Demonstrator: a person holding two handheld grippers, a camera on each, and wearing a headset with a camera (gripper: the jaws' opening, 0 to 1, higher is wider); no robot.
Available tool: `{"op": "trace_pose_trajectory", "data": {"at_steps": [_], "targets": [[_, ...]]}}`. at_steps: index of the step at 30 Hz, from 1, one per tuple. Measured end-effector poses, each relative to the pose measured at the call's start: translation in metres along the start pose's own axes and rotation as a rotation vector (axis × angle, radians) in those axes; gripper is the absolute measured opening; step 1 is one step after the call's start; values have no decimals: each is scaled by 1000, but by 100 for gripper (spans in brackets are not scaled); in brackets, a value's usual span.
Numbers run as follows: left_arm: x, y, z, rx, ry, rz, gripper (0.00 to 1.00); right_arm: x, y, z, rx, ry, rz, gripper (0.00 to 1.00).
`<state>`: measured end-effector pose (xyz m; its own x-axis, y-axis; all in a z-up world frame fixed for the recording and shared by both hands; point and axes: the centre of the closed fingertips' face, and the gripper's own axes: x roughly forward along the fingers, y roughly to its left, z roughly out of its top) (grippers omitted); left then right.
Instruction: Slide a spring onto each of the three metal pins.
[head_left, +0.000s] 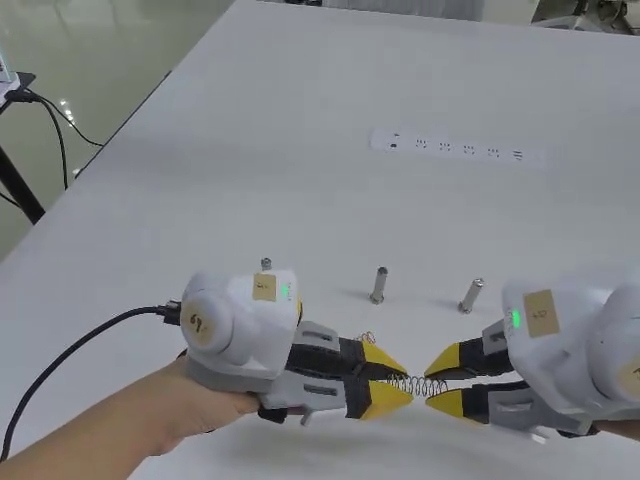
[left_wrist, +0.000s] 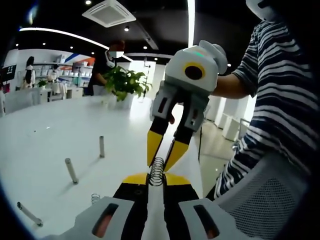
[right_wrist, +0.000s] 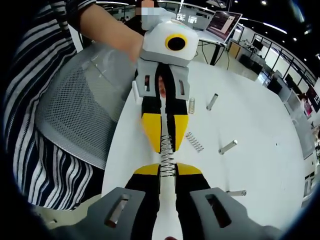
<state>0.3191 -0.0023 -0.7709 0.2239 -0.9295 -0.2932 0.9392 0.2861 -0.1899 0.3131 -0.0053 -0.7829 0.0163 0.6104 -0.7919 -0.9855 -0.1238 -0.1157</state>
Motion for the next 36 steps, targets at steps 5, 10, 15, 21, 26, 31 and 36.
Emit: {"op": "trace_pose_trajectory", "data": {"at_steps": [5, 10, 15, 21, 26, 31, 36], "targets": [[0, -2, 1, 1, -1, -11, 3, -2, 1, 1, 14, -14, -2, 8], [1, -6, 2, 3, 9, -37, 2, -3, 3, -2, 43, -27, -1, 9], [0, -7, 0, -1, 19, -50, 2, -3, 3, -12, 54, -14, -13, 12], [1, -6, -1, 0, 28, -54, 2, -4, 4, -9, 61, -45, -7, 11], [2, -5, 0, 7, 31, -56, 2, -2, 4, -9, 43, -44, -6, 8], [1, -4, -5, 9, 49, -56, 2, -2, 5, -7, 2, -38, -6, 7], [1, -1, -9, 5, 62, -46, 2, -6, 2, -2, -51, -41, -20, 7]]}}
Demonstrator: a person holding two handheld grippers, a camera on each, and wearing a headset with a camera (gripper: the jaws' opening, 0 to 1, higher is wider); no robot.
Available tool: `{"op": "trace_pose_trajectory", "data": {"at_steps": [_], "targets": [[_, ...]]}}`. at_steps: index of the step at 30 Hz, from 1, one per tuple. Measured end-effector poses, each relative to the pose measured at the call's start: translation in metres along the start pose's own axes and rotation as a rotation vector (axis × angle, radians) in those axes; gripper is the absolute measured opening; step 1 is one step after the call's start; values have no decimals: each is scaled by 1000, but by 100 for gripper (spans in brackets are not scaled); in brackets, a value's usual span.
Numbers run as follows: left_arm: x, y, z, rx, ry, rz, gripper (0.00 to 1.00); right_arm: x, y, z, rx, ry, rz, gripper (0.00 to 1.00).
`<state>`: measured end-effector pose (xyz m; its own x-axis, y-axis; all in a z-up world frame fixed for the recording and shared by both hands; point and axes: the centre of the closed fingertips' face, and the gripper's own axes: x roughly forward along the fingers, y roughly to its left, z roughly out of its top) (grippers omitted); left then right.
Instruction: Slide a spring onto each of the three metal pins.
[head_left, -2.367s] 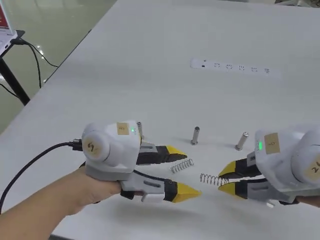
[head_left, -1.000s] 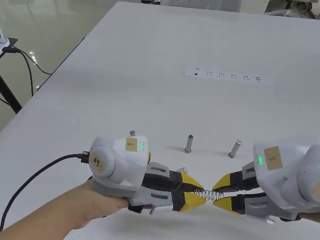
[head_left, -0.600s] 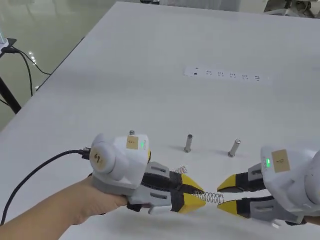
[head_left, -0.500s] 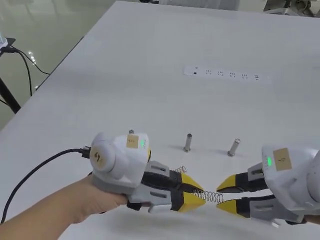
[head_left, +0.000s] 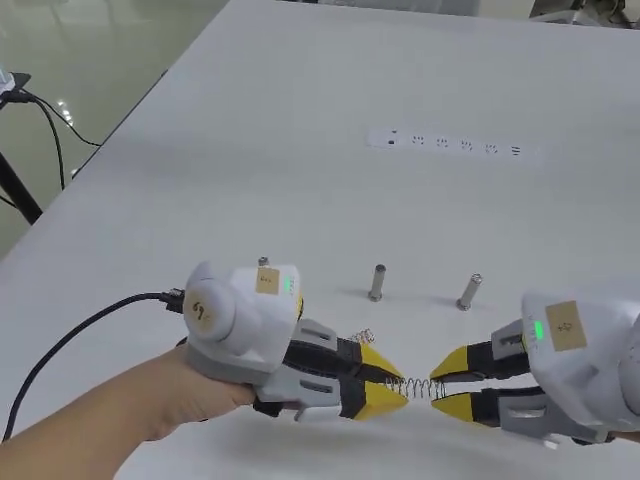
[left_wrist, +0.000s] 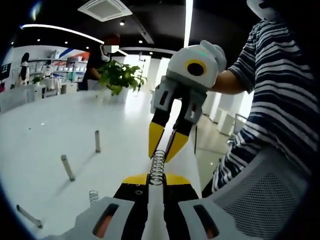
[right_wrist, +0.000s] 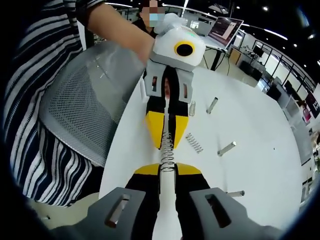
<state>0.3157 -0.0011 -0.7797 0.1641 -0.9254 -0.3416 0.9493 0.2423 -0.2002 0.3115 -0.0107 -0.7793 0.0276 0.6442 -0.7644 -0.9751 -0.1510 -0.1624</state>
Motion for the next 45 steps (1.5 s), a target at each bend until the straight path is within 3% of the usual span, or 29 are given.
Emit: {"op": "trace_pose_trajectory", "data": {"at_steps": [9, 22, 32, 45], "targets": [[1, 2, -4, 20, 25, 9, 2, -7, -5, 19, -5, -66, 7, 7], [5, 0, 0, 35, 20, 6, 3, -11, -7, 46, 96, -218, 20, 7], [10, 0, 5, 64, 18, 17, 3, -8, -9, 57, 74, -264, -6, 7], [6, 2, 3, 55, 14, 42, 3, -6, -10, 59, 30, -271, -19, 7]]}}
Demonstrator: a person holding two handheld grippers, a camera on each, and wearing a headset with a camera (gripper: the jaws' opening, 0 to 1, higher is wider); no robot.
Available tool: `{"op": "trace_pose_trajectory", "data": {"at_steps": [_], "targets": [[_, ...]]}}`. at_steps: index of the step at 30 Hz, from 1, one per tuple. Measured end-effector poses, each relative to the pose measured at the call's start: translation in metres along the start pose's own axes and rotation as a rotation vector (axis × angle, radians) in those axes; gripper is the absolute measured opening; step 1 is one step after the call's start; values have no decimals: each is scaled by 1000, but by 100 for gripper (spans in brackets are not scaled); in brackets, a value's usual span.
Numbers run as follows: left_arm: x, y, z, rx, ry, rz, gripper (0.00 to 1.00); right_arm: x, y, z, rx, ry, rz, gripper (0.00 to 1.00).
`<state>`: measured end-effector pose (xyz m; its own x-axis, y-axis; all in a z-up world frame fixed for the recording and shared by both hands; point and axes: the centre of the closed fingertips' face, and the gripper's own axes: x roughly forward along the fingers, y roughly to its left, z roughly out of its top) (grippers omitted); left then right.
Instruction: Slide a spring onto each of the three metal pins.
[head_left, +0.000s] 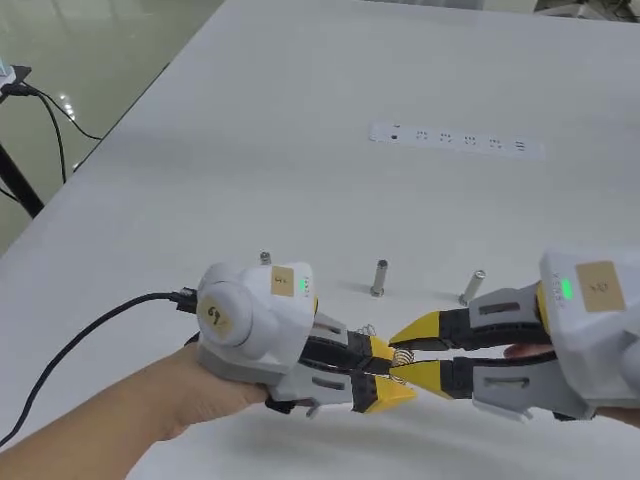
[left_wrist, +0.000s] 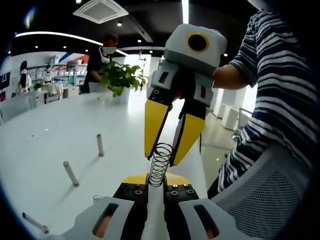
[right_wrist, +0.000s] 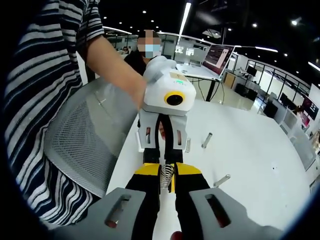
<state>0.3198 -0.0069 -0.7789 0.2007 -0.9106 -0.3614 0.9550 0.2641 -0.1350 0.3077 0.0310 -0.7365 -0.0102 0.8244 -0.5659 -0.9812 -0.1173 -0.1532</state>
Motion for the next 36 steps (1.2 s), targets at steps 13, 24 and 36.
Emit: {"op": "trace_pose_trajectory", "data": {"at_steps": [13, 24, 36], "targets": [[-1, 2, 4, -19, -15, 13, 11, 1, -1, 3, -15, -6, -14, 7], [-5, 4, -2, -54, -12, 36, 18, 1, -3, 1, -18, -2, -29, 7], [-26, 19, -11, -82, -12, 113, 24, 0, -13, 0, -16, -5, -53, 7]]}}
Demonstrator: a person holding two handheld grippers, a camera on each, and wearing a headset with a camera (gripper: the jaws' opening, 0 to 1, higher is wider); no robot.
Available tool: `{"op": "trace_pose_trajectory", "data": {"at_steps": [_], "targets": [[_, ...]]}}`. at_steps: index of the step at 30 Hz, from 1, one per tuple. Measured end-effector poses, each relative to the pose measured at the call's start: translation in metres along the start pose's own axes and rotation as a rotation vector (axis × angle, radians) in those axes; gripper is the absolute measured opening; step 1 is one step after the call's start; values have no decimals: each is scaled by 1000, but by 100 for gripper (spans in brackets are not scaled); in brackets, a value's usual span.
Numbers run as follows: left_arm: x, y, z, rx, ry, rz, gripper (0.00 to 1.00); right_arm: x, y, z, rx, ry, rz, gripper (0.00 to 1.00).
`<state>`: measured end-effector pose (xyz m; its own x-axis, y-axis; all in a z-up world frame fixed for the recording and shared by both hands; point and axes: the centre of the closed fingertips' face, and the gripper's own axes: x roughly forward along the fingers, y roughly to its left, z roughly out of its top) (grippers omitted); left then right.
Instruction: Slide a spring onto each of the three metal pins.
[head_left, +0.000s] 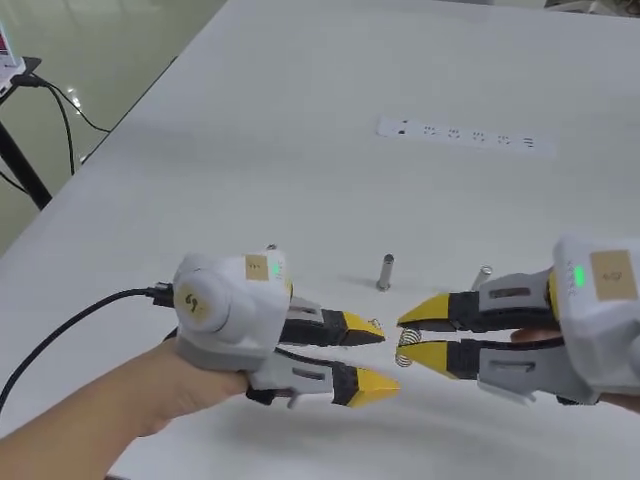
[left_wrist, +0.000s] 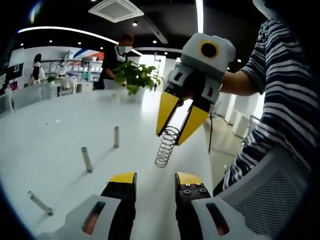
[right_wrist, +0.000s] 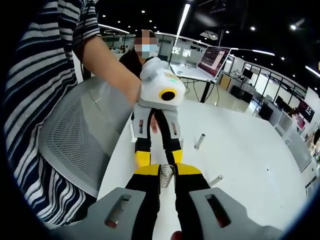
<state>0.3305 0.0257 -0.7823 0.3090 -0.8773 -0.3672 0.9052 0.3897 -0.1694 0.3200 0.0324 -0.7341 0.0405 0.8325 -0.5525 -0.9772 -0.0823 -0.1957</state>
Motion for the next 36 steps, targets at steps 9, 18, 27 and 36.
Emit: {"op": "trace_pose_trajectory", "data": {"at_steps": [9, 18, 27, 36], "targets": [[-22, 17, -13, -28, 7, 73, 30, -1, -8, -3, -6, 6, -25, 7], [-51, 33, -24, -60, 7, 141, 41, -4, -16, -4, -6, 8, -56, 7], [-77, 54, -31, -106, -4, 232, 52, -8, -22, -8, -7, 19, -89, 7], [-98, 66, -40, -139, -3, 321, 70, -15, -29, -13, 3, 23, -128, 7]]}}
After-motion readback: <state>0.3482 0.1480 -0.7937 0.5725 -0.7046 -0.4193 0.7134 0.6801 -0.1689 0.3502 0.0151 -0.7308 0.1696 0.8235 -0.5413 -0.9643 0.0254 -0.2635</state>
